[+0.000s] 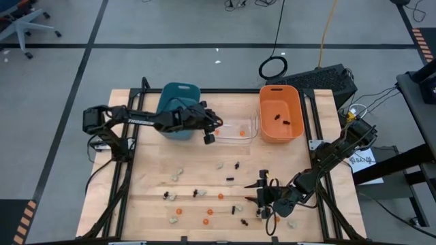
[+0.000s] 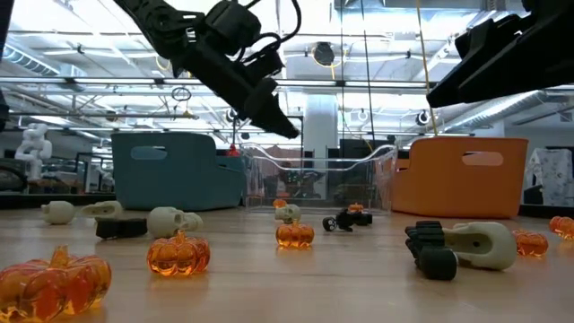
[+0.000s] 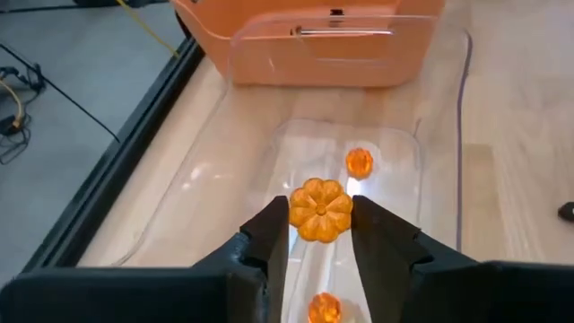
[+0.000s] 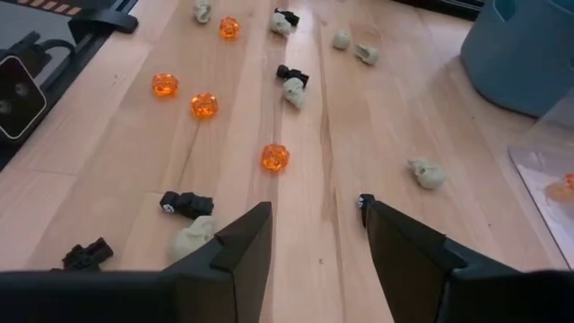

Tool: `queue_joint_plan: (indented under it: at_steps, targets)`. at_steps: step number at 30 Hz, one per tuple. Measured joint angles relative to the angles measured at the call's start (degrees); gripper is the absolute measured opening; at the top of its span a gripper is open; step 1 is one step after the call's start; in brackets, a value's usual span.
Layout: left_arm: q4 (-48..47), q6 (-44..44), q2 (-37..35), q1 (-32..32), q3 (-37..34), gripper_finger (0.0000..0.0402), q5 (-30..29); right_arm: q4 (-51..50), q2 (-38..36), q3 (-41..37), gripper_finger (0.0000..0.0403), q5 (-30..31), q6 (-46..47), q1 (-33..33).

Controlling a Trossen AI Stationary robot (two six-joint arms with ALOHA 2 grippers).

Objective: Sort Halloween decoration
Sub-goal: Put the orange pumpkin toy into the transparent bin, then put the black skeleton toy into the orange bin

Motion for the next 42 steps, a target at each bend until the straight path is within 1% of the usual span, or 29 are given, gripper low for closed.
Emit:
queue_joint_plan:
  at_steps: [3, 6, 9, 13, 17, 21, 24, 27, 29, 31, 34, 38, 42]
  targets:
    - [-0.37, -0.07, 0.27, -0.01, -0.04, 0.0138, -0.10, 0.00, 0.00, 0.00, 0.0167, 1.14, 0.07, 0.02]
    - [-0.11, -0.39, 0.22, -0.18, -0.04, 0.0151, -0.19, -0.21, 0.02, 0.00, 0.0167, 6.03, 1.60, 0.00]
    - [-0.01, -3.18, 0.04, -0.94, -0.04, 0.0155, -0.37, -0.49, 0.04, 0.00, 0.0167, 10.12, 3.40, -0.45]
    - [-2.59, -10.00, -2.02, -3.17, -0.04, 0.0155, -0.25, -1.24, 0.07, 0.00, 0.0167, 10.18, 6.64, -1.98]
    - [-7.43, -13.86, -3.99, -8.05, -0.04, 0.0155, 0.08, -1.29, 1.08, 0.00, 0.0167, 9.63, 10.91, -4.19]
    - [-10.51, -15.06, -4.61, -14.39, -0.04, 0.0153, -0.19, 1.74, 4.33, 0.00, 0.0167, 4.93, 12.18, -6.86]
    - [-12.12, -15.50, -4.61, -19.34, -0.07, 0.0153, -1.45, 5.13, 7.45, 0.00, 0.0167, 1.39, 9.70, -8.40]
    - [-12.22, -16.57, -4.61, -24.10, -0.56, 0.0153, -5.05, 8.72, 9.70, 0.02, 0.0167, -1.79, 7.37, -10.06]
    - [-12.39, -16.57, -4.58, -26.93, -0.63, 0.0153, -7.81, 10.23, 11.05, 0.00, 0.0167, -2.87, 5.93, -11.20]
    - [-12.17, -16.57, -4.58, -29.45, -0.63, 0.0153, -9.81, 12.06, 12.25, 0.00, 0.0167, -5.76, 5.08, -12.70]
    - [-12.32, -16.91, -4.58, -32.37, -0.63, 0.0153, -11.48, 14.48, 13.83, 0.02, 0.0167, -9.74, 4.24, -14.85]
    - [-12.22, -18.07, -4.58, -34.93, -0.63, 0.0153, -13.33, 14.34, 15.46, 0.00, 0.0167, -11.34, 3.07, -16.89]
    - [-12.18, -18.11, -4.58, -36.74, -0.63, 0.0153, -14.11, 14.72, 17.12, 0.02, 0.0166, -16.20, 2.59, -18.55]
